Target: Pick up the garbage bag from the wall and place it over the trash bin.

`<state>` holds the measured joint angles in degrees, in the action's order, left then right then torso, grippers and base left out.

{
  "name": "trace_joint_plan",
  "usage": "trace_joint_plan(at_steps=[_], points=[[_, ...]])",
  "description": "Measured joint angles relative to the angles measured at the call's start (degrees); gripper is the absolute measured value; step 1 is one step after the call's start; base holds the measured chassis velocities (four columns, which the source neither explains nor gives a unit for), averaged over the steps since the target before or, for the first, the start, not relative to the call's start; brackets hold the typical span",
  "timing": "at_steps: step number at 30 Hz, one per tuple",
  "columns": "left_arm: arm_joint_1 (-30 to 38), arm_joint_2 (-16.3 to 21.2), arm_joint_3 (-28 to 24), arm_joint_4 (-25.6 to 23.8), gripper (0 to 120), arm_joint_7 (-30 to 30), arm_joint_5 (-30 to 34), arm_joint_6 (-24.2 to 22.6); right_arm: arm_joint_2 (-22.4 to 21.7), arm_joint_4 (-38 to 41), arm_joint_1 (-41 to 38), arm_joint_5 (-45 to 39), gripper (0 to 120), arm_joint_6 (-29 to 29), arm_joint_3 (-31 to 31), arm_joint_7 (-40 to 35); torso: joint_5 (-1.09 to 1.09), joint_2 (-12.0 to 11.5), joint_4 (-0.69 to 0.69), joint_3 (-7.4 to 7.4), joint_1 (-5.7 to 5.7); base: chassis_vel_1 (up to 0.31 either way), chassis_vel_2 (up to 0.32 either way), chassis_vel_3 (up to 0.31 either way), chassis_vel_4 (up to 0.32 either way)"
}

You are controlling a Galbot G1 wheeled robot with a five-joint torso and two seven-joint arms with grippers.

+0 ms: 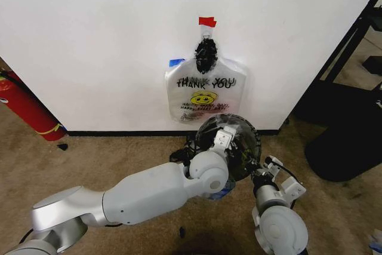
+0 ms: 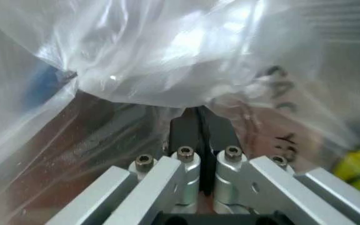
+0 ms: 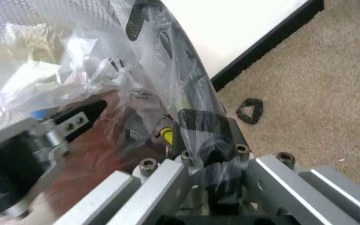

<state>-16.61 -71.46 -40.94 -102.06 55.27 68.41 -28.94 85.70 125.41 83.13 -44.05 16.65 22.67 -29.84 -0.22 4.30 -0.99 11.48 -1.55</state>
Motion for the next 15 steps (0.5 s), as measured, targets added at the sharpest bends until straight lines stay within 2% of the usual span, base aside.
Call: trace_joint_plan(at_steps=[3,9,15], points=[[-0.13,-0.87,-0.65,3.33,0,0.11,-3.63,0.66,0.16,0.04,0.22,1.2,0,-0.48,-0.2,0.3,0.0,0.0,0.0,0.0,0.0,0.0,0.0,0.0,0.0],[-0.23,-2.38,-1.37,8.51,0,0.12,-5.88,2.64,0.17,1.03,1.1,1.83,0,-0.7,-0.14,0.69,0.0,0.0,0.0,0.0,0.0,0.0,0.0,0.0,0.0],[-0.19,-2.92,-1.98,9.98,0,-0.6,-7.55,3.95,0.25,0.99,1.17,1.98,0,-0.7,-0.12,0.7,0.0,0.0,0.0,0.0,0.0,0.0,0.0,0.0,0.0]])
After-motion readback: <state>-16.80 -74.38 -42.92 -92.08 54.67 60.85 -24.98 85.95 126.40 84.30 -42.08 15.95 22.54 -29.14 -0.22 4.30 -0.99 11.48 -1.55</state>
